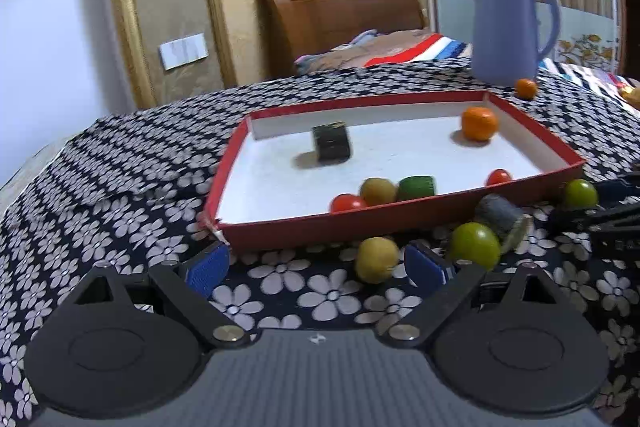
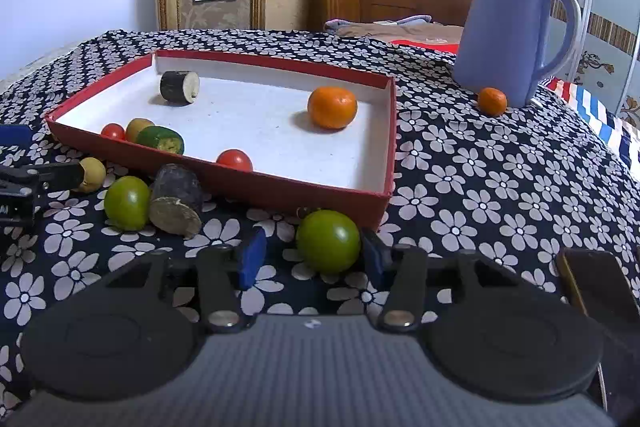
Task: Organize fruits
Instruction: 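Grasp the green round fruit with the right tool while the left tool grasps the yellow fruit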
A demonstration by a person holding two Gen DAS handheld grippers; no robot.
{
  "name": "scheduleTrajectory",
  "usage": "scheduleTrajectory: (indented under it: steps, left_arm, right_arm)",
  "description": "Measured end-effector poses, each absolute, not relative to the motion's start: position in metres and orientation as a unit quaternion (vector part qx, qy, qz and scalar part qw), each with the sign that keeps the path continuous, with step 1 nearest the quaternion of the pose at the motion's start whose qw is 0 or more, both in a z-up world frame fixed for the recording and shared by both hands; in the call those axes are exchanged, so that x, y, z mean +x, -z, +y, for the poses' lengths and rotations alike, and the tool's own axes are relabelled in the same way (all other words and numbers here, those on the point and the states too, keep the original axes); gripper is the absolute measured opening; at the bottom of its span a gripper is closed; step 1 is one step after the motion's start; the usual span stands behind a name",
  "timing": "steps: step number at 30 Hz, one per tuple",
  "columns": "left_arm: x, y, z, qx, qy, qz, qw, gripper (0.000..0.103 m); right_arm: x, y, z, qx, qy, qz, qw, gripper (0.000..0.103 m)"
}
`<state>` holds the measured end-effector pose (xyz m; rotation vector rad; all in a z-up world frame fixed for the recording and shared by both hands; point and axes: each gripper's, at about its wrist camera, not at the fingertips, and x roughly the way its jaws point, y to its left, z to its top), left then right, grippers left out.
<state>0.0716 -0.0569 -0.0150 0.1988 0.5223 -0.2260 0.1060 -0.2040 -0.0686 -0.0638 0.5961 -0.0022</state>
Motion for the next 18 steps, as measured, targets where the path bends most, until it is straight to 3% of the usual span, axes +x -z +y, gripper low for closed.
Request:
scheduleTrajectory:
  steps: [4,8,15,16,18]
  left_arm:
    - [0.082,0.02,-0.065,0.108,0.114,0.275,0.949,0.095]
    - [0.097,0.027,-0.062,0.089,0.113,0.308,0.941,0.08]
    - [0.102,0.026,-0.064,0.072,0.111,0.322,0.937,0.078]
    - [0.102,0.027,-0.065,0.072,0.111,0.322,0.937,0.076]
    - [0.104,0.026,-0.065,0.057,0.121,0.328,0.935,0.06]
  right_arm:
    - [0.106,0.068,-0.206,-0.031,0.008,0.292,0.956,0.038]
    - [0.107,0.069,-0.206,-0.033,0.01,0.292,0.956,0.038]
    - [0.107,0.069,-0.211,-0.02,0.013,0.293,0.956,0.032]
    - [0.107,0.068,-0.21,-0.021,0.013,0.293,0.956,0.032]
    - [0.107,0.068,-0.209,-0.026,0.013,0.293,0.956,0.031]
